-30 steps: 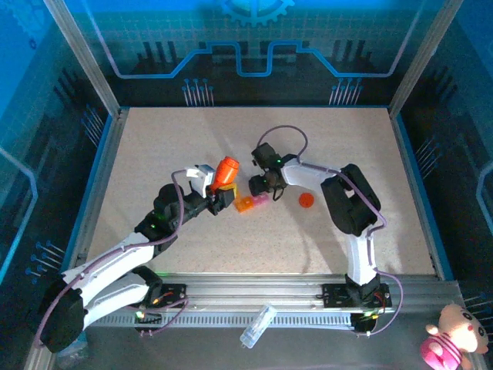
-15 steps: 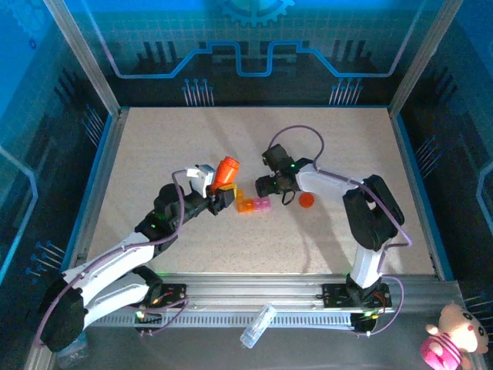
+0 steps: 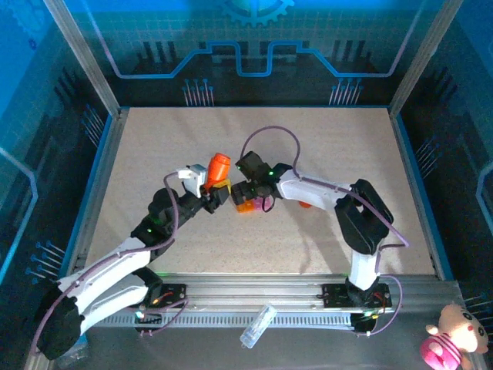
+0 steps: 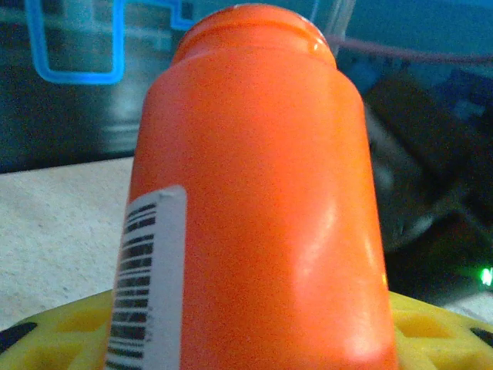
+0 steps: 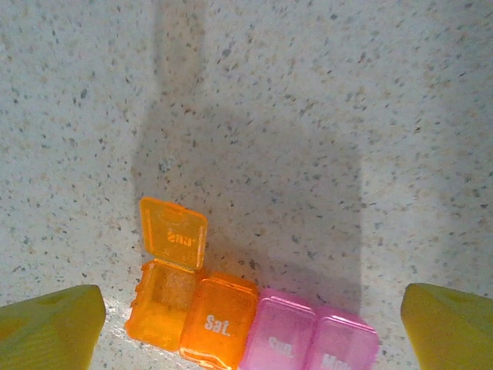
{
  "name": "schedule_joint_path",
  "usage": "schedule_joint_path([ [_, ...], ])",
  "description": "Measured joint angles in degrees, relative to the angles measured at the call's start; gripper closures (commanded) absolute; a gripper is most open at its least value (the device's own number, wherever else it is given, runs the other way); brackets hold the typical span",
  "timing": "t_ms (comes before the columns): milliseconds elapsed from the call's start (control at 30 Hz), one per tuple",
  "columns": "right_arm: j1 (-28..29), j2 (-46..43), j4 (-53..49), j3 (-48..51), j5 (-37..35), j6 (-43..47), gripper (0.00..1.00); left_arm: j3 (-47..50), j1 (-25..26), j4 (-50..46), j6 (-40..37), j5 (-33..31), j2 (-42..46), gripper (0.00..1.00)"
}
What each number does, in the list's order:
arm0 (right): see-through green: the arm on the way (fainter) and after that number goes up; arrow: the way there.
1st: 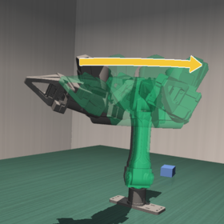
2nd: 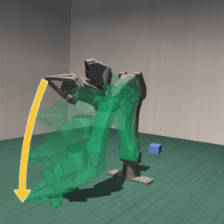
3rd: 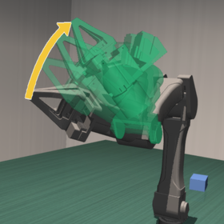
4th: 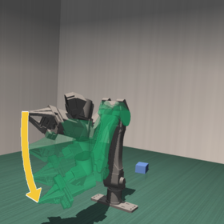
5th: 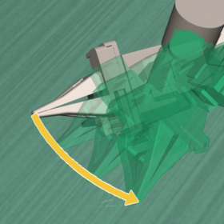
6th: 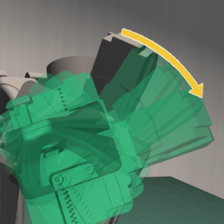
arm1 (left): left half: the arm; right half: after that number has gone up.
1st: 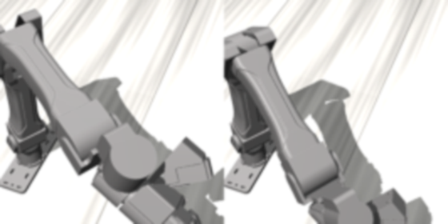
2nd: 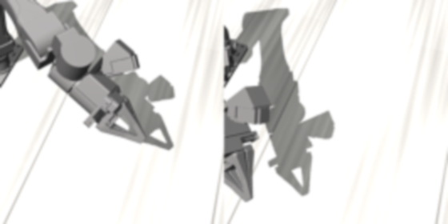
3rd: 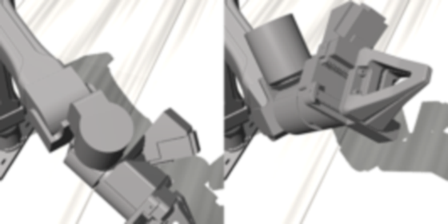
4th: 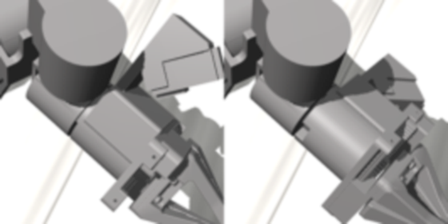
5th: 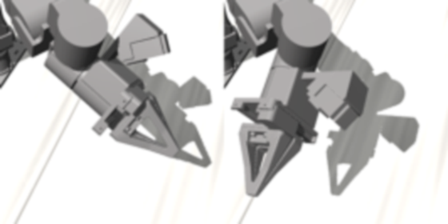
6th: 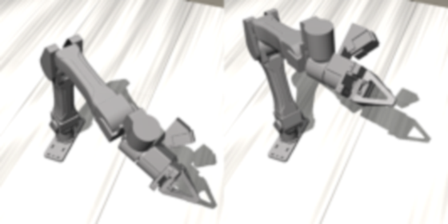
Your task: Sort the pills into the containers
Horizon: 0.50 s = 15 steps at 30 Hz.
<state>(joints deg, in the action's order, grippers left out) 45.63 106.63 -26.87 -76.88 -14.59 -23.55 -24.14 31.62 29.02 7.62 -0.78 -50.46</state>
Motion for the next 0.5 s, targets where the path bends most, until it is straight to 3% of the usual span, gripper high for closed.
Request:
schedule_joint_path([
  [233, 1.8, 3.1, -1.2, -1.6, -1.8, 0.0, 0.00, 0.0, -1.1, 0.0, -0.2, -6.2, 3.8, 1.00],
  [500, 3.5, 5.4, -2.1, -3.3, -3.9, 0.0, 0.00, 0.3, -2.3, 0.0, -0.2, -8.5, 4.4, 1.00],
])
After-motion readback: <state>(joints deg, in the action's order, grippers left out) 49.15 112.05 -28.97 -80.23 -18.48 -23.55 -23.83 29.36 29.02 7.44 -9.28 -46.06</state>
